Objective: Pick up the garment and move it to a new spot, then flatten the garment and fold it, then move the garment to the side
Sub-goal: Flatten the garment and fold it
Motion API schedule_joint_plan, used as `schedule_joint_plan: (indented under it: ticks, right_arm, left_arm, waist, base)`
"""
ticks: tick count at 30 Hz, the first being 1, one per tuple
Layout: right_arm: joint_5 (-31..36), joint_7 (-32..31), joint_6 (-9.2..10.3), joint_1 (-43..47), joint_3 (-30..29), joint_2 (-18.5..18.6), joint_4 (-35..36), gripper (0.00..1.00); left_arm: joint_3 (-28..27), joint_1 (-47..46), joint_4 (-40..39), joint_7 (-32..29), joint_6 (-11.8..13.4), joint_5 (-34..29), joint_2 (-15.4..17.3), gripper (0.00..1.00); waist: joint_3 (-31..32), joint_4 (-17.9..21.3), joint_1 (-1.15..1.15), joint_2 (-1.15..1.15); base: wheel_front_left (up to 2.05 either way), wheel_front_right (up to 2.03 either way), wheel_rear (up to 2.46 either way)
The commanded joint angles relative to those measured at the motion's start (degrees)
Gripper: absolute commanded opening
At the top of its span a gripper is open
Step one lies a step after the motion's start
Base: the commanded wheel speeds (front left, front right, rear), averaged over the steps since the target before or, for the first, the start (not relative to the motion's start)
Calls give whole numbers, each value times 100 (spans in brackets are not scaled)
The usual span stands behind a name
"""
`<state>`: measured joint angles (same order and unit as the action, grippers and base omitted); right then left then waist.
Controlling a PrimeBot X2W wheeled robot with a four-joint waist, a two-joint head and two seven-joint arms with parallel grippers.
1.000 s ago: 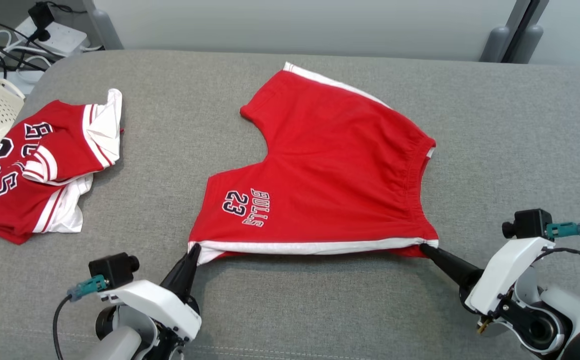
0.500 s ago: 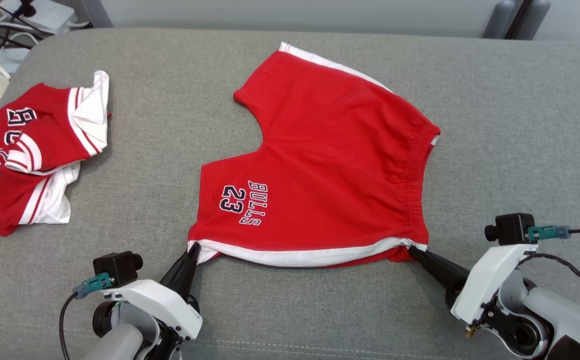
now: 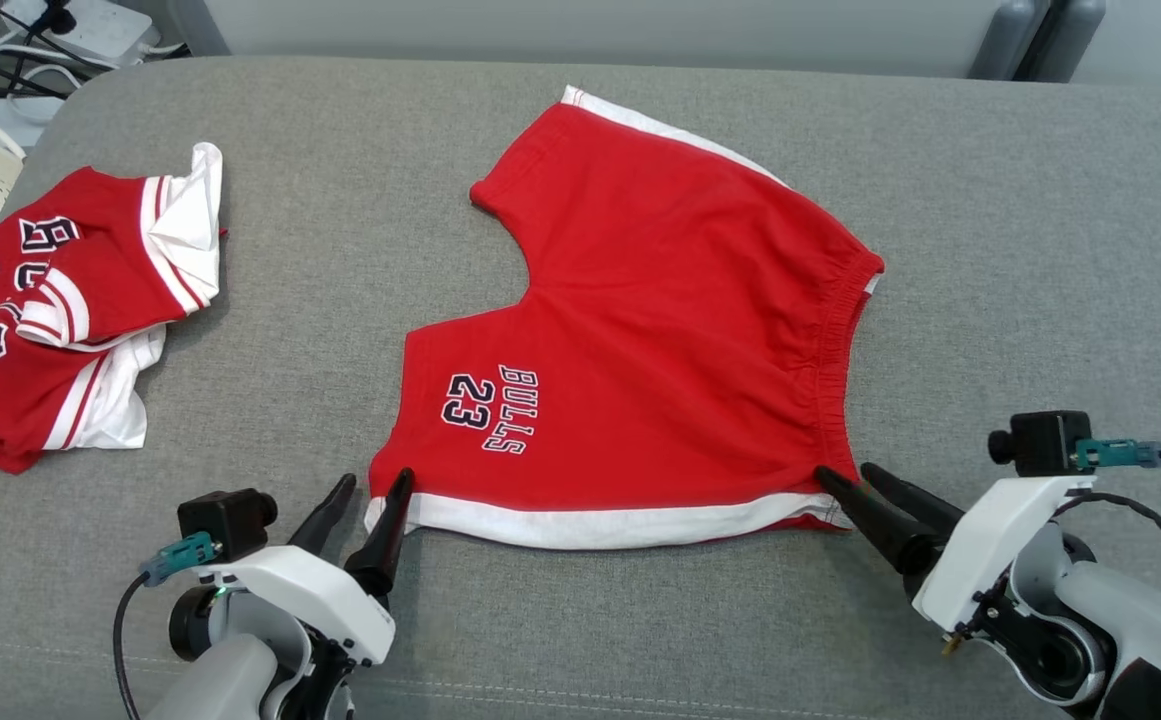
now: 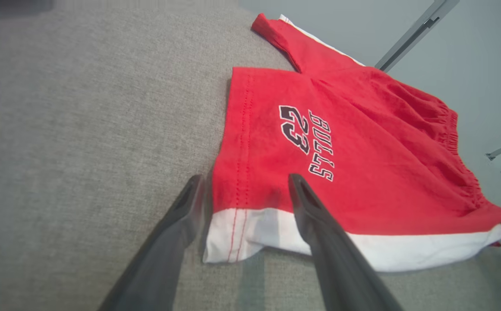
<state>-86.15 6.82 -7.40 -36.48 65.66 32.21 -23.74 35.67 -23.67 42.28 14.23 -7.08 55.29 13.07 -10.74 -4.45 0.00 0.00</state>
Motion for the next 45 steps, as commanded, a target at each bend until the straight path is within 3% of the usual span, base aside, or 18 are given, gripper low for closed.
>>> schedule_joint_plan:
  ticks: [1,6,9,13,18,25,31,45]
  right_arm:
    - [-8,125,-9,63,-21,153,17,100]
    - [487,615,-9,9,34,258,-463,100]
    - [972,797,-9,-60,-165,119,-932,100]
    - [2141,815,-9,11,-1507,-189,-1220,100]
    - [3779,816,-9,800,-3403,-719,-913,100]
    - [5285,817,-9,1757,-4769,-1418,-392,100]
    - [6084,818,-9,2217,-5220,-1755,-50,100]
    - [6537,818,-9,2903,-5514,-2091,177,100]
  left_arm:
    - [-245,-83,-48,76,-41,-86,181,100]
    - [-1037,59,-33,76,-28,-812,205,100]
    - [-1860,273,-372,76,172,-1531,106,100]
    - [-2763,707,-846,76,245,-2318,-219,100]
    - [-3394,1088,-1280,76,205,-3195,-527,100]
    - [-3920,1390,-1678,76,103,-3904,-796,100]
    - [-4257,1675,-1915,76,132,-4309,-937,100]
    - [-4332,2165,-2001,77,87,-4449,-1016,100]
  waist:
    - [66,-2,0,0]
    - [318,19,0,0]
    - [469,48,0,0]
    - [667,86,0,0]
    - [891,94,0,0]
    - [1086,113,0,0]
    - [1214,181,0,0]
    - [1395,244,0,0]
  base:
    - [0,0,0]
    - [0,0,0]
    - [0,0,0]
    - [0,0,0]
    - [0,0,0]
    - [0,0,0]
    - [0,0,0]
    - [0,0,0]
